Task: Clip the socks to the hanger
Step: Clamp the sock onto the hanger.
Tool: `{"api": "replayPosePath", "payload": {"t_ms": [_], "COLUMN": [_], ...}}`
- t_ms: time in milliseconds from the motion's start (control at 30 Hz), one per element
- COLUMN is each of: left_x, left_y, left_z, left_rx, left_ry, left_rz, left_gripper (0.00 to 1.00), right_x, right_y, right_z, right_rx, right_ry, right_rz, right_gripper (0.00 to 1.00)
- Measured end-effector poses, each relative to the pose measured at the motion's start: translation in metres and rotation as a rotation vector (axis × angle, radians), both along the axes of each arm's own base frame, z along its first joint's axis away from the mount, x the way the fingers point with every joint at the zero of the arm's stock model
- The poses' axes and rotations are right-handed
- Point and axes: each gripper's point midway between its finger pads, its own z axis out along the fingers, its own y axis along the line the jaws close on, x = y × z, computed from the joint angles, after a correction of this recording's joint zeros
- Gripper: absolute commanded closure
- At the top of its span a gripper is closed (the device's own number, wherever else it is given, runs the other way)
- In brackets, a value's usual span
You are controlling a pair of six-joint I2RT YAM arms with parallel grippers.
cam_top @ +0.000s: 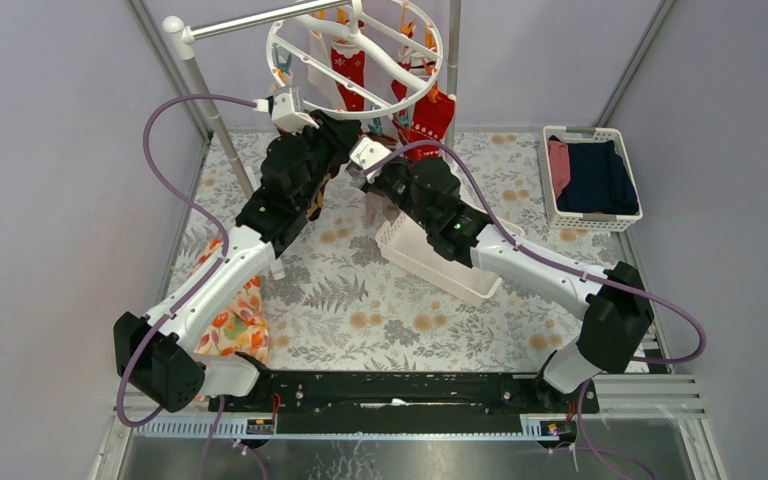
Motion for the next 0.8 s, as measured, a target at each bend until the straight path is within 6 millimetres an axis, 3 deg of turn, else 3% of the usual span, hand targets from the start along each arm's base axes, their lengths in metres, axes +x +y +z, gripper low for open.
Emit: {"api": "replayPosePath", "payload": {"t_ms": [267,433,667,800], "left_x": [0.0,0.0,0.0,0.0], "left_y": [0.0,0.0,0.0,-0.001], "left_z": [0.0,0.0,0.0,-0.001], "left_rx": [0.0,-0.001,0.0,0.0], "left_ry": [0.0,-0.001,0.001,0.004], "left_rz": [0.0,0.0,-0.001,-0.004], "left_gripper": [0.79,0.75,0.45,0.37], "right_x": [0.0,0.0,0.0,0.0], "right_y": [0.001,0.001,0.002,0.002], "right_z": [0.01,0.014,0.014,0.014], "right_rx": [0.023,0.031,0.037,0.041], "right_ry": [-0.01,-0.011,-0.006,-0.003], "right_rz": [0.001,0.002,0.003,0.003], "right_gripper": [0.99,0.88,0.72,0.61]}}
